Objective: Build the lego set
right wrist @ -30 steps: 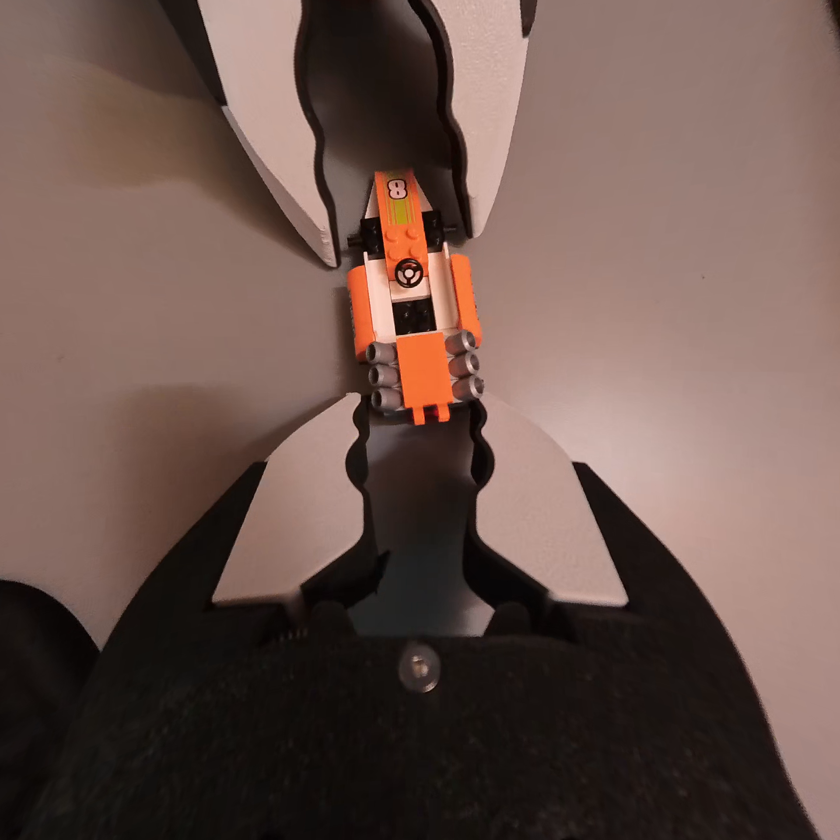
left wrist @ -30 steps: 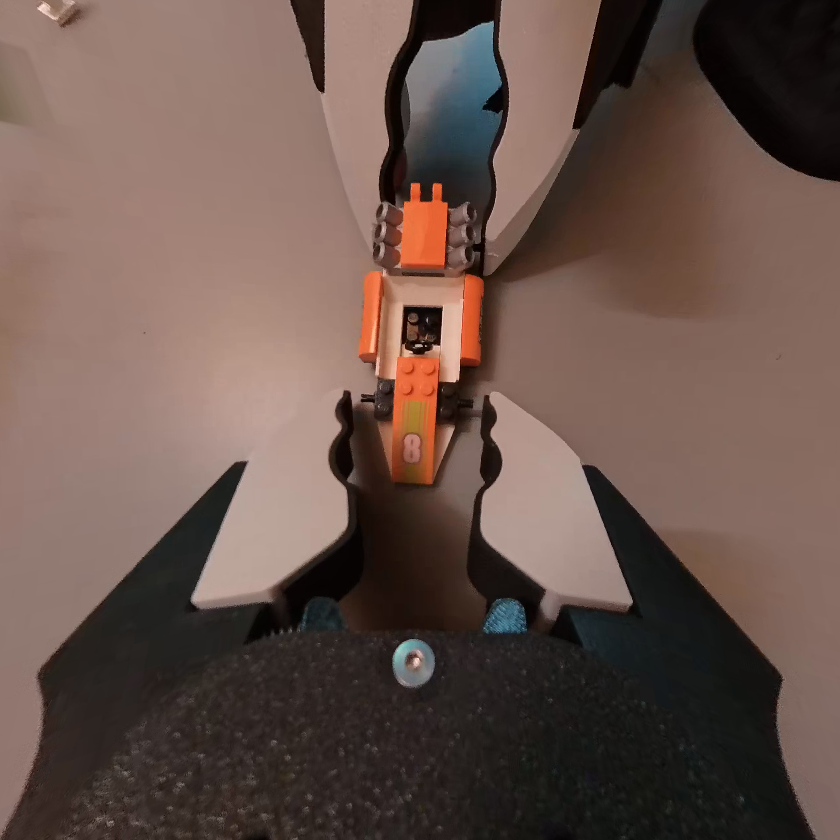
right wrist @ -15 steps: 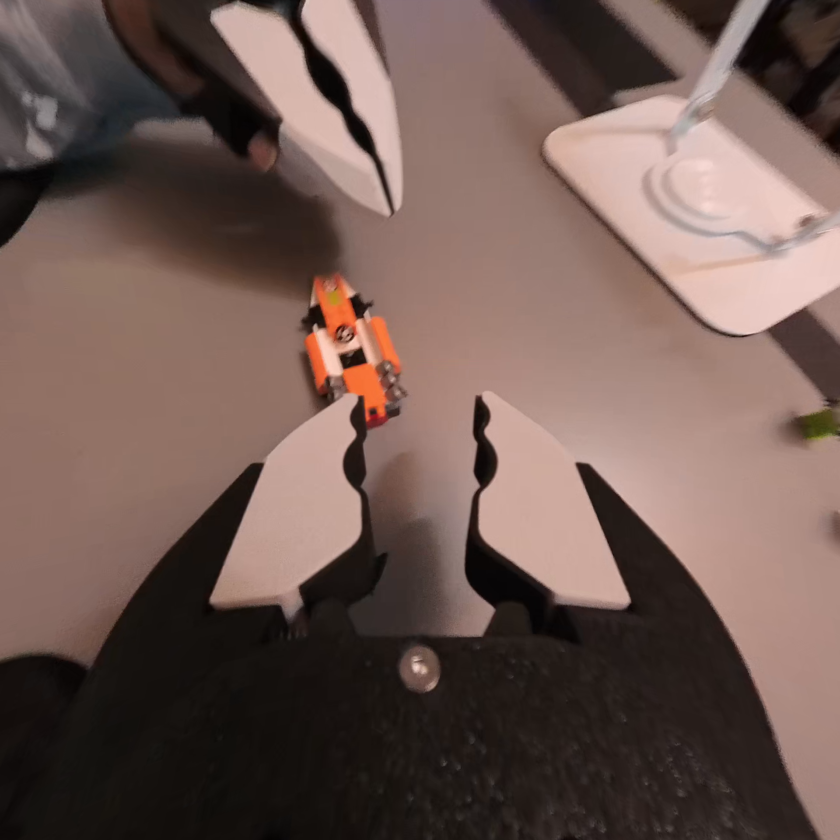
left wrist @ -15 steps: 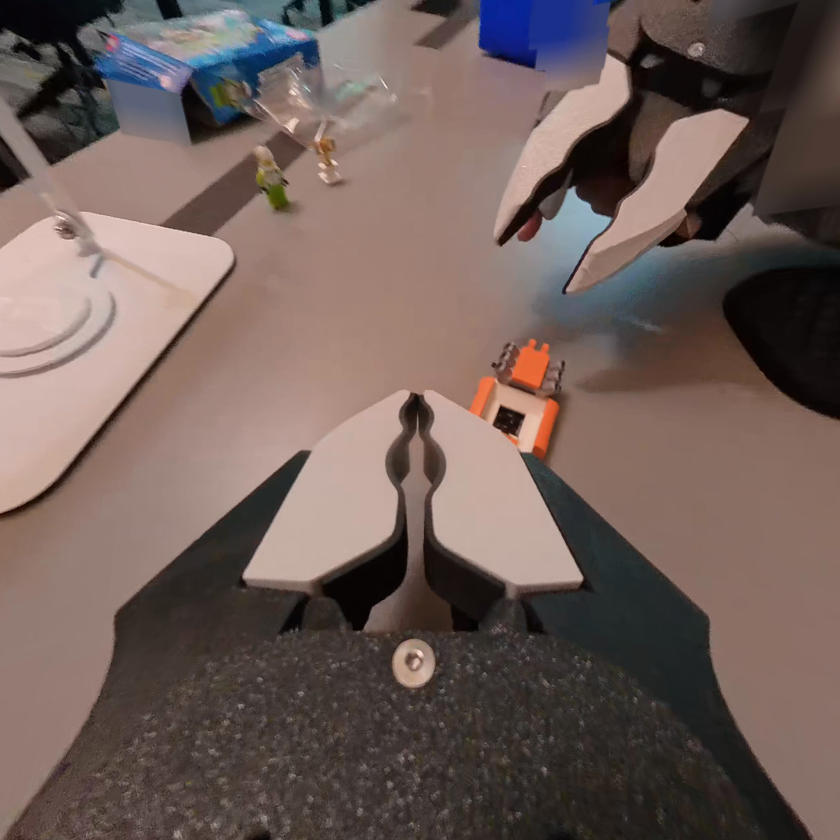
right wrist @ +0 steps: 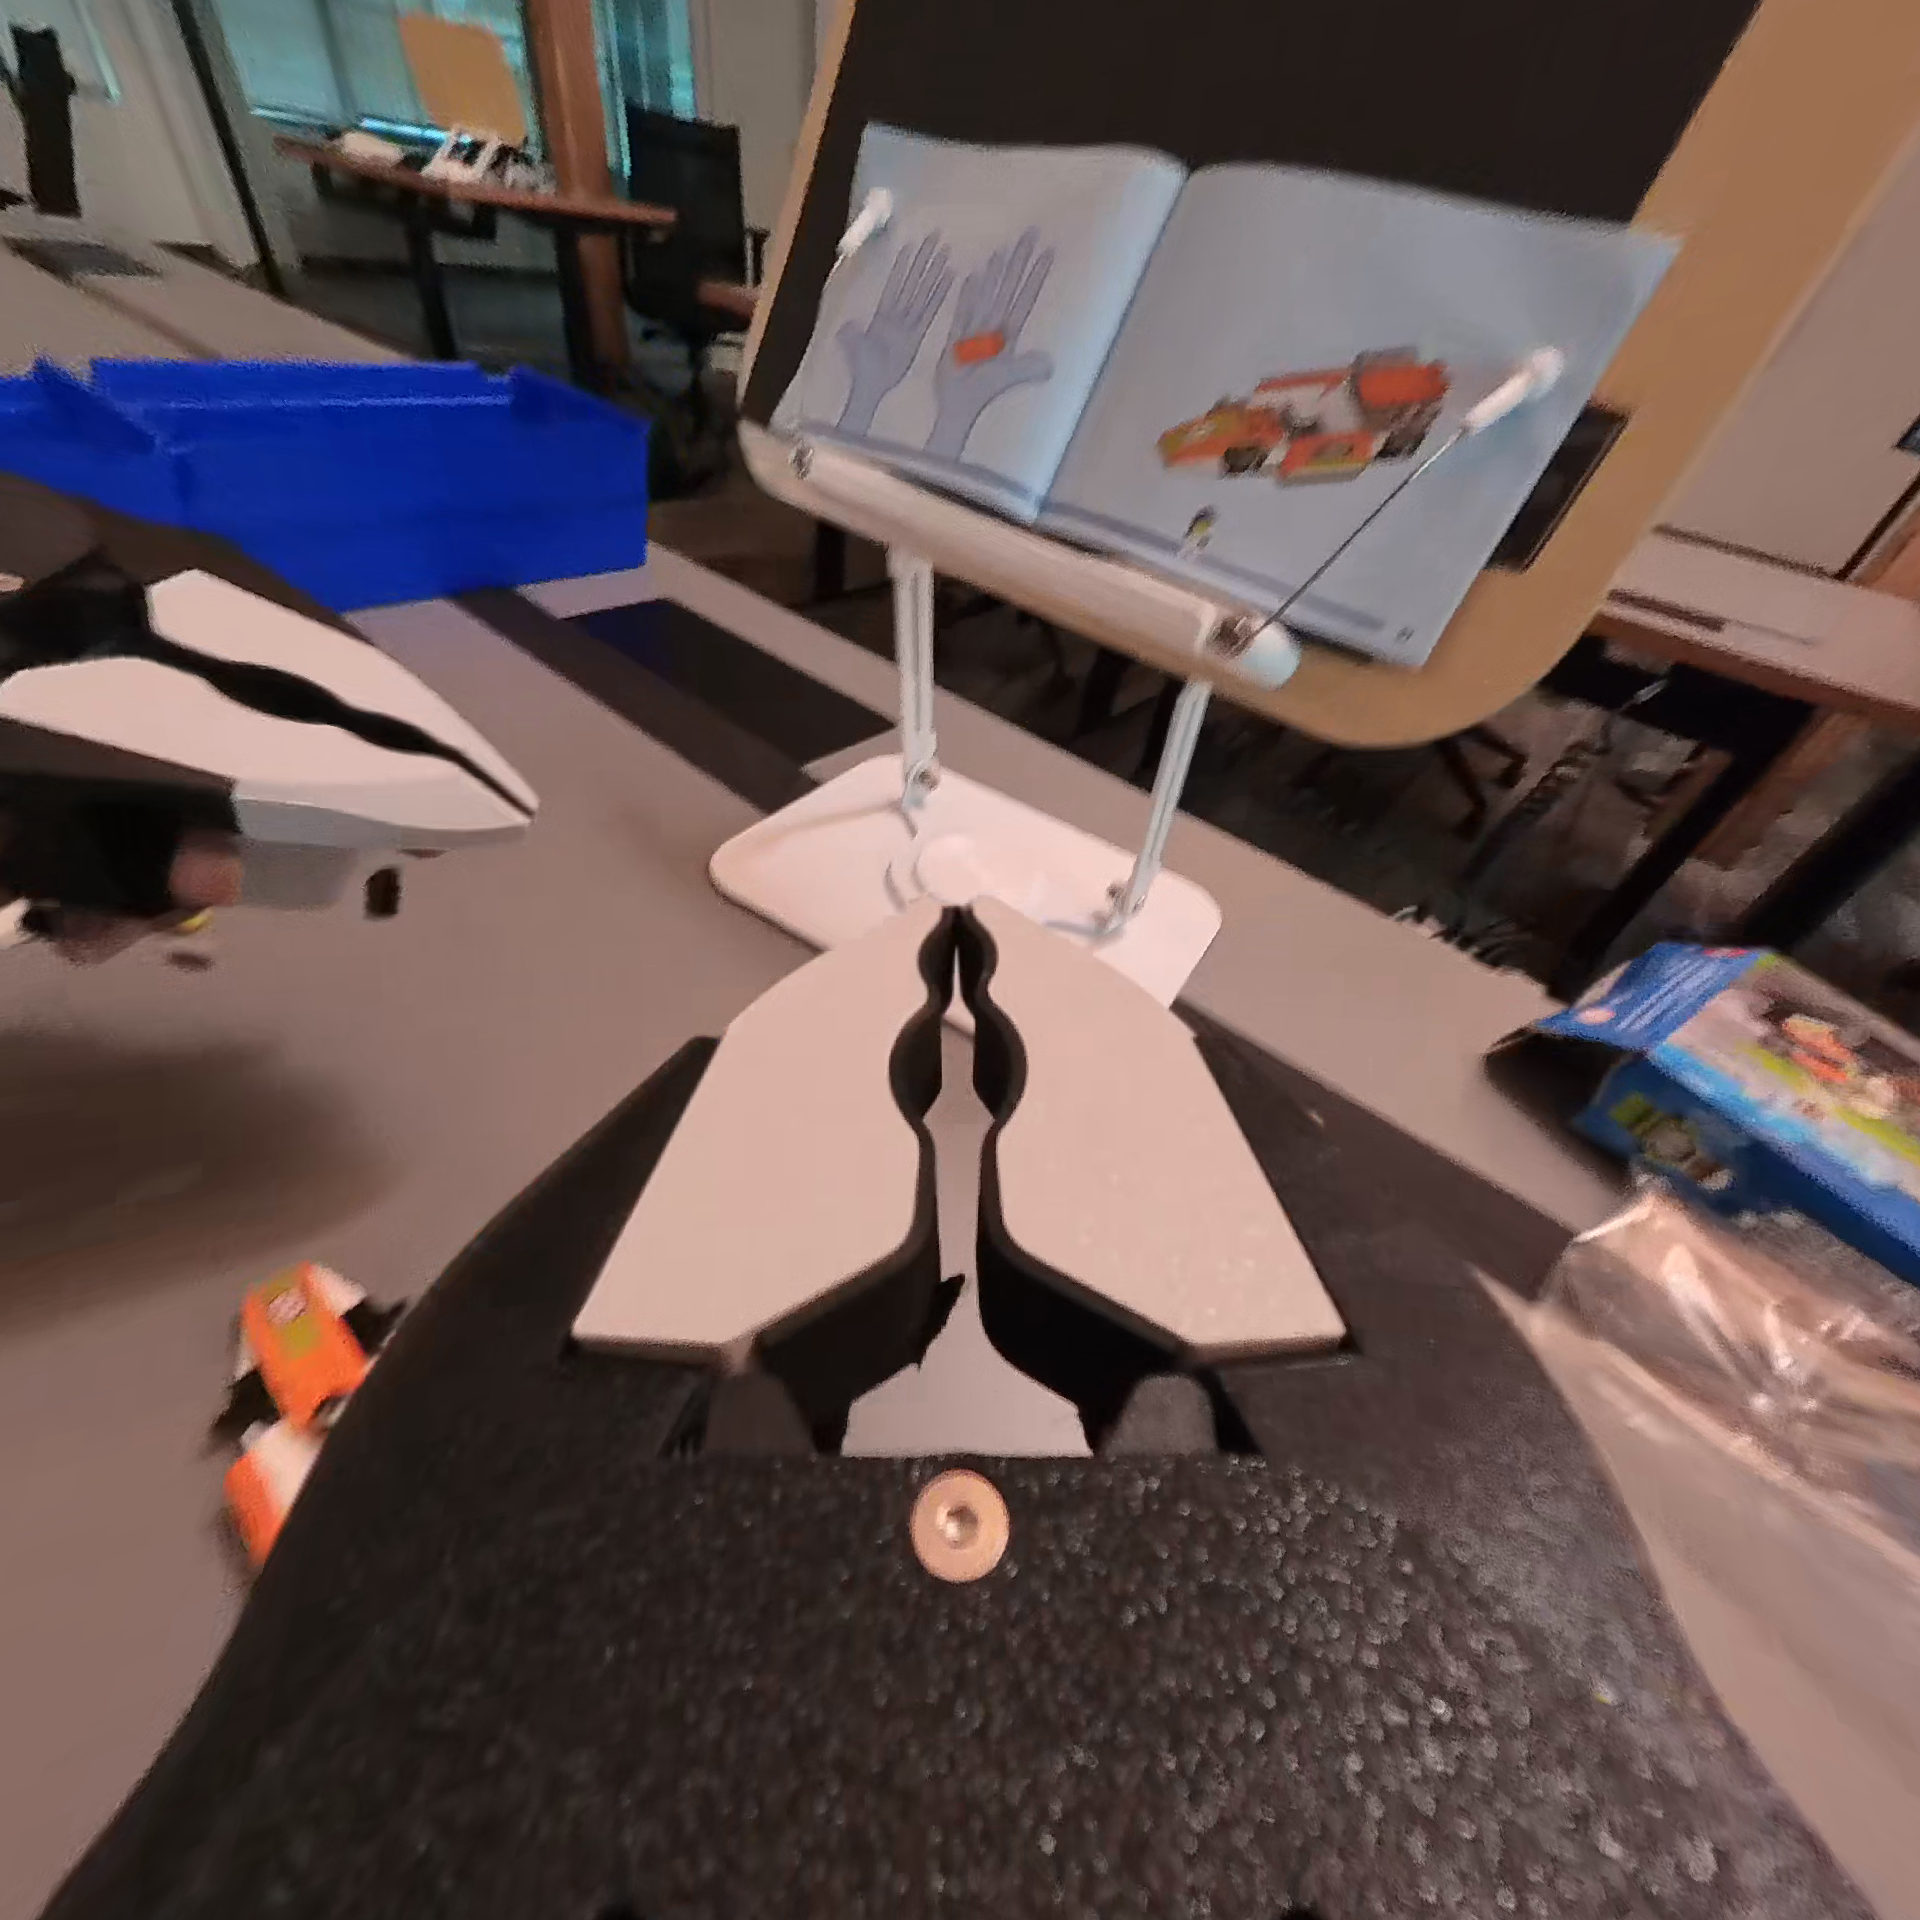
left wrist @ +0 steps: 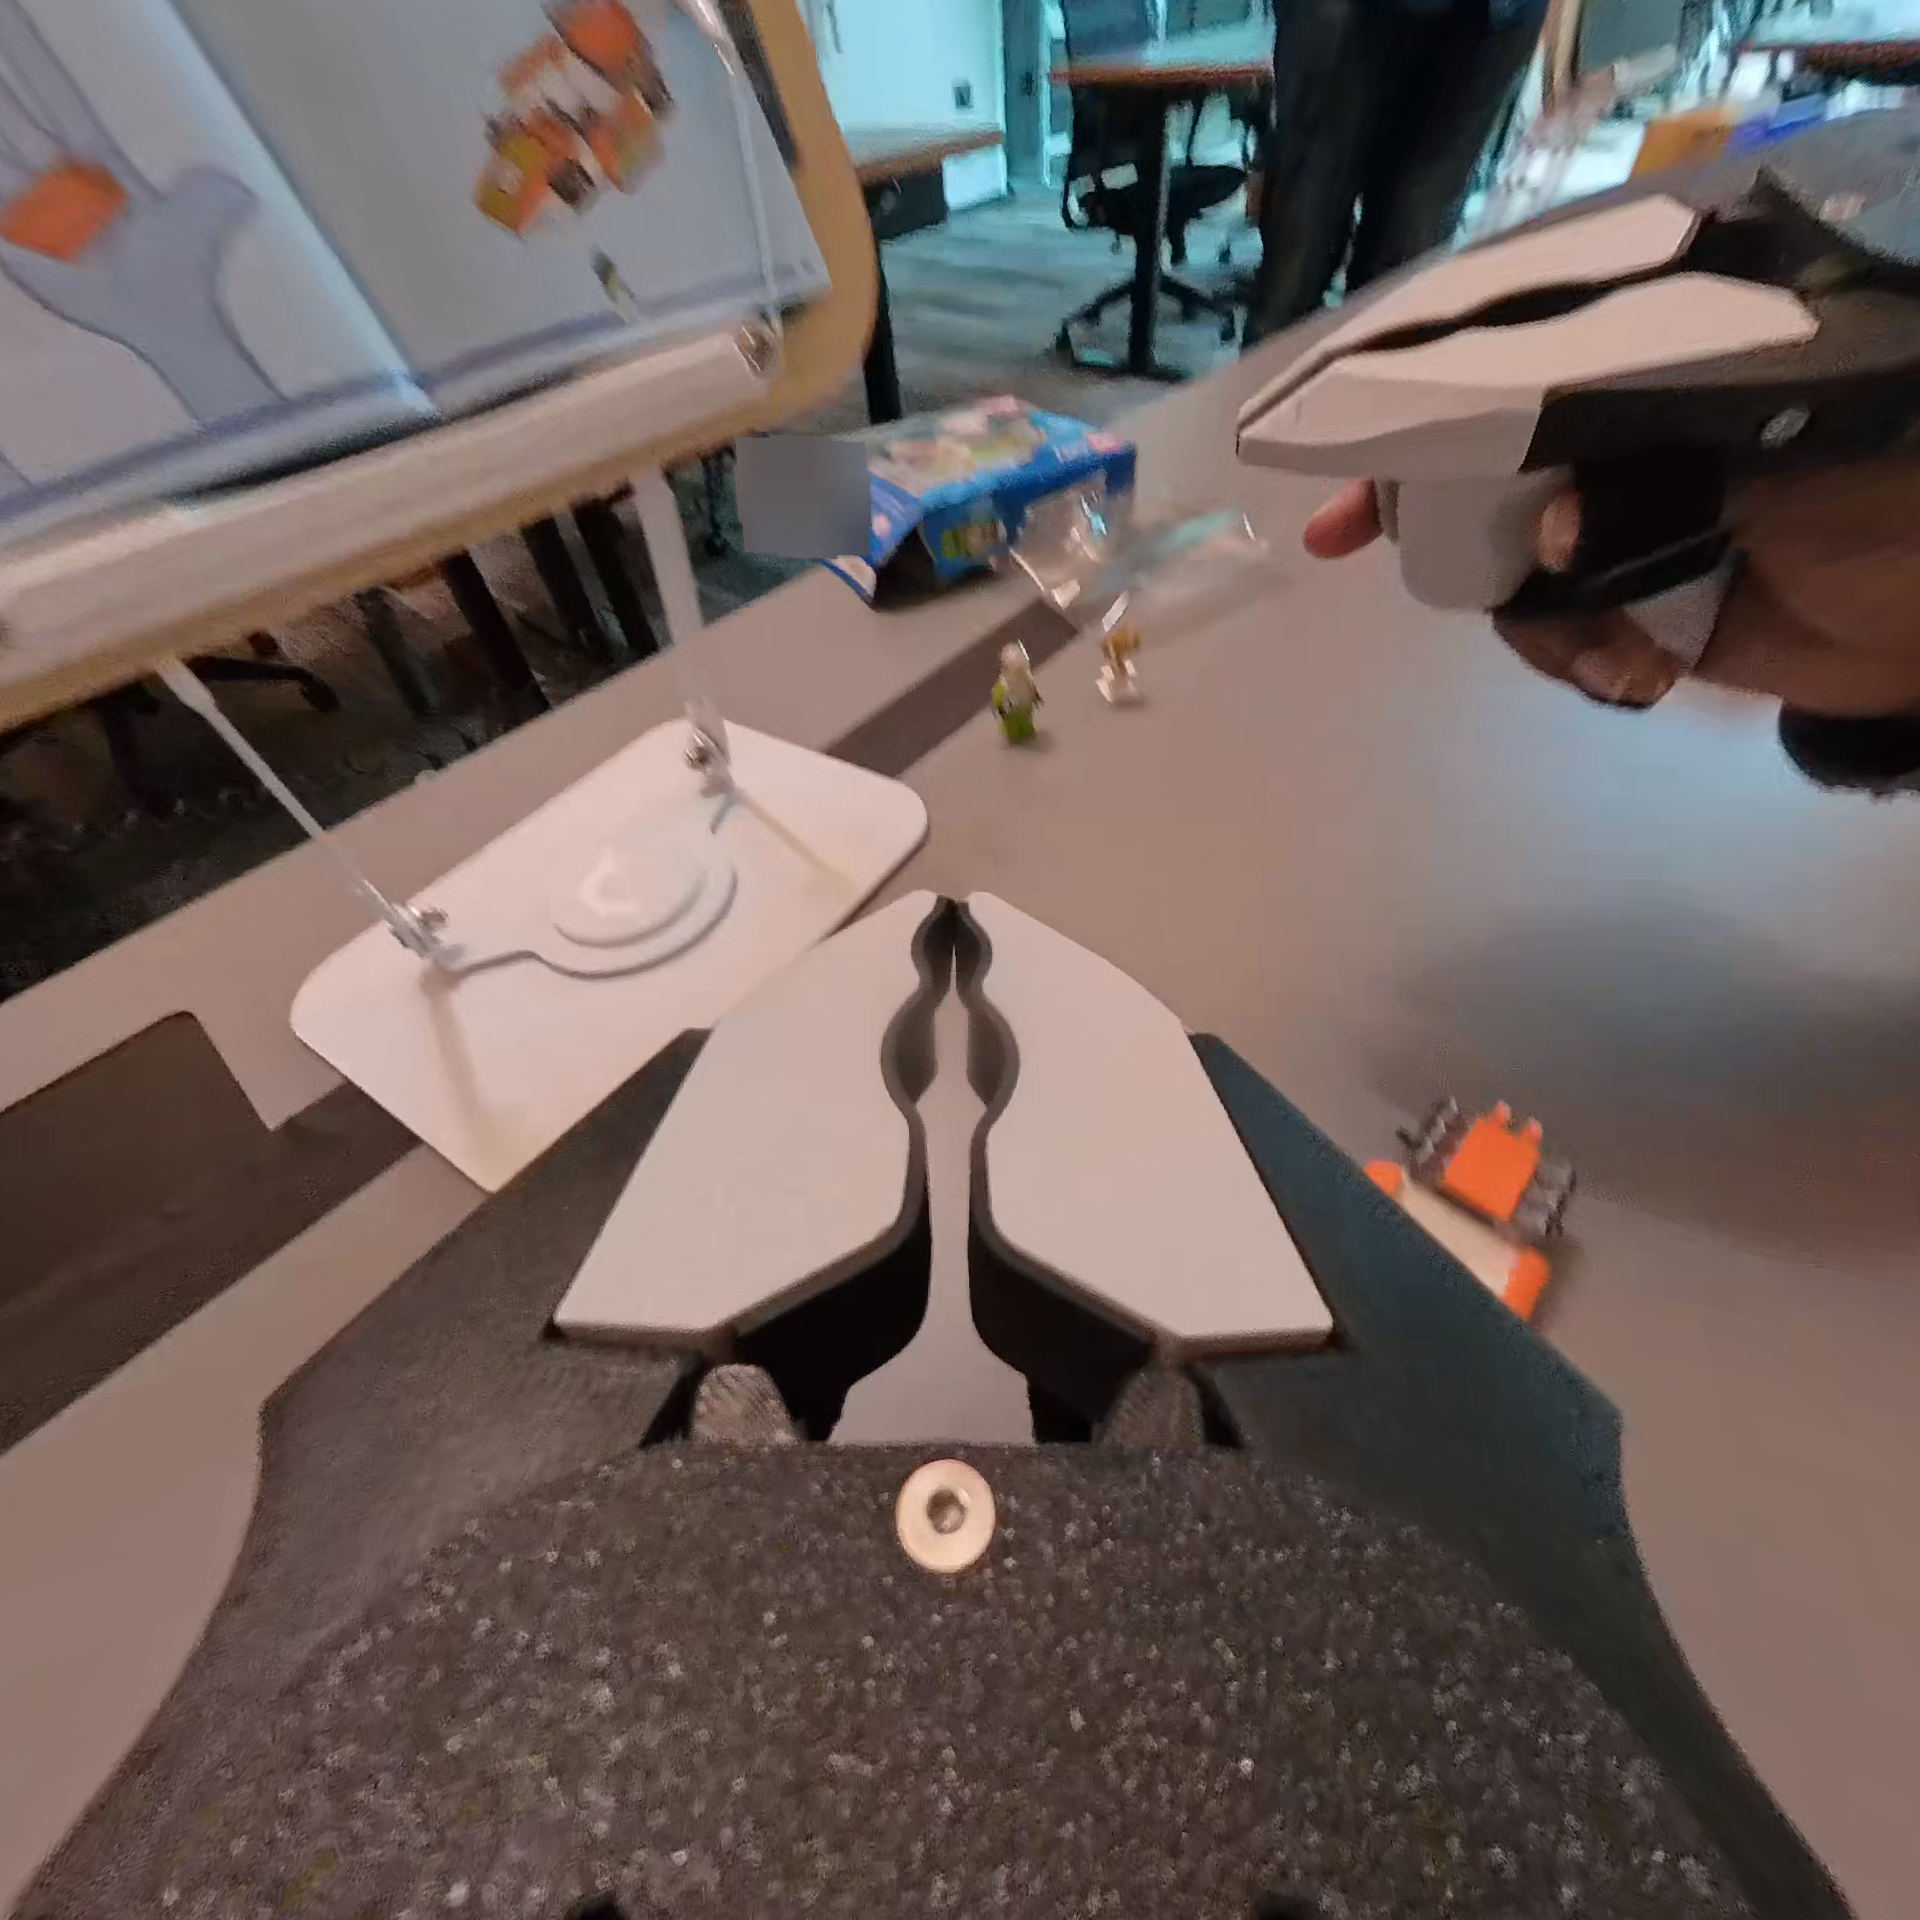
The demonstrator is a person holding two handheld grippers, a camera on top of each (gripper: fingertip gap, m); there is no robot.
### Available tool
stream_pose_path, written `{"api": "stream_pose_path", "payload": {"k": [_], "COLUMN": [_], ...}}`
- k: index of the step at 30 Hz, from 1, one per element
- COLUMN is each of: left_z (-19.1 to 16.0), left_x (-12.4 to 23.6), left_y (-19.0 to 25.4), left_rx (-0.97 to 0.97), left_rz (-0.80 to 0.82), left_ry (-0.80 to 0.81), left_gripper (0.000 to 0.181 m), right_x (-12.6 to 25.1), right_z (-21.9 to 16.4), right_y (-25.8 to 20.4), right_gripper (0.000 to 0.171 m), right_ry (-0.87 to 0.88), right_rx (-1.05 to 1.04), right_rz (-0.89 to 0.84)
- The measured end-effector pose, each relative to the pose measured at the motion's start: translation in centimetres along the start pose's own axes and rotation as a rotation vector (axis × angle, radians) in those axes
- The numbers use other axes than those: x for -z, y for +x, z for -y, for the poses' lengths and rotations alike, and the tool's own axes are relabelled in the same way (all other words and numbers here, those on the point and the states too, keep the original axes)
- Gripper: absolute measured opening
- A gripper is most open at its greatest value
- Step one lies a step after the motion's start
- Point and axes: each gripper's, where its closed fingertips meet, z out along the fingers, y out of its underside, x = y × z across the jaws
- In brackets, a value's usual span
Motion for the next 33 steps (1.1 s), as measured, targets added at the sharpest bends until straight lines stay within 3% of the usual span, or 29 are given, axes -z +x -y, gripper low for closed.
{"api": "stream_pose_path", "payload": {"k": [6,9,12,22,24,26,33], "left_z": [5.8,8.0,9.2,11.1,11.1,10.8,9.9], "left_x": [-1.2,-2.3,-3.8,-11.1,-12.5,-13.4,-14.4], "left_y": [-2.9,-4.0,-5.1,-8.3,-9.0,-9.8,-10.8], "left_rx": [-0.003,-0.055,-0.099,-0.280,-0.318,-0.344,-0.322], "left_rz": [0.094,0.129,0.151,0.211,0.239,0.271,0.289], "left_ry": [0.111,0.108,0.069,-0.089,-0.124,-0.176,-0.222], "left_gripper": [0.000,0.000,0.000,0.000,0.000,0.000,0.000], "right_x": [-3.2,-4.5,-5.7,-11.7,-12.4,-12.6,-10.9], "right_z": [3.6,4.5,5.0,5.4,5.5,5.5,3.9], "right_y": [5.2,8.1,10.2,10.8,10.8,11.1,11.8], "right_gripper": [0.000,0.016,0.021,0.025,0.017,0.005,0.006], "right_ry": [0.023,-0.014,-0.024,-0.073,-0.068,-0.064,0.009], "right_rx": [-0.009,-0.056,-0.132,-0.286,-0.293,-0.288,-0.458], "right_rz": [-0.136,-0.192,-0.209,-0.119,-0.123,-0.145,-0.172]}}
